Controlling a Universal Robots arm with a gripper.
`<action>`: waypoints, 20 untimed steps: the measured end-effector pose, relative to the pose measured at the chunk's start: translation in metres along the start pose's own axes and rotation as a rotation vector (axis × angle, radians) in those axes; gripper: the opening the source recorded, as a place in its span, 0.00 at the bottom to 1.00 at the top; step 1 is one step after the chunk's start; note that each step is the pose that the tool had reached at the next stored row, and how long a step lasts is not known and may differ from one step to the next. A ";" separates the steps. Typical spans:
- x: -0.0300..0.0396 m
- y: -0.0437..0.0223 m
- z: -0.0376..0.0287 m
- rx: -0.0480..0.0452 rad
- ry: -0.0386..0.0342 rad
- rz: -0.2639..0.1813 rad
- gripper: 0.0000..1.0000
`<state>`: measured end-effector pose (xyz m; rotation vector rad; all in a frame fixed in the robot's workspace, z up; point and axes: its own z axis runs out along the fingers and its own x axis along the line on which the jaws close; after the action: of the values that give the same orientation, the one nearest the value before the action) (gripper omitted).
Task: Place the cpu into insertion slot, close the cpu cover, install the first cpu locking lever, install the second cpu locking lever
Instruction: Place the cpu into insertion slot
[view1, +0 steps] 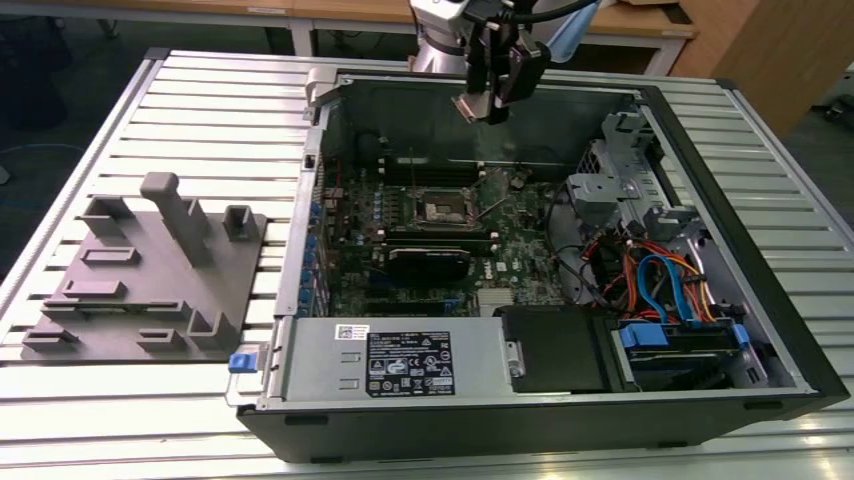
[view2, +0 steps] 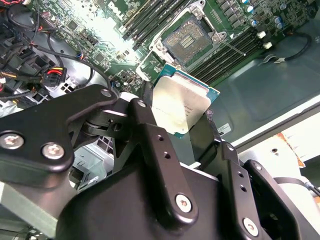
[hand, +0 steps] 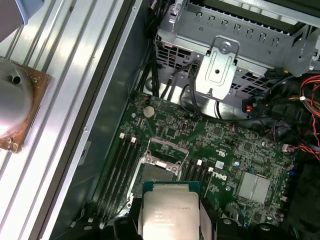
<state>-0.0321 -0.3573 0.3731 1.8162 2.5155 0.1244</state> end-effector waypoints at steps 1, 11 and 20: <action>0.0000 0.0000 0.0000 0.0000 0.0000 0.000 0.54; 0.0000 -0.0001 0.0006 -0.0008 -0.0037 0.044 0.54; 0.0000 -0.0002 0.0020 -0.0036 -0.0181 0.208 0.54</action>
<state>-0.0321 -0.3573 0.3711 2.0628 2.3070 0.1174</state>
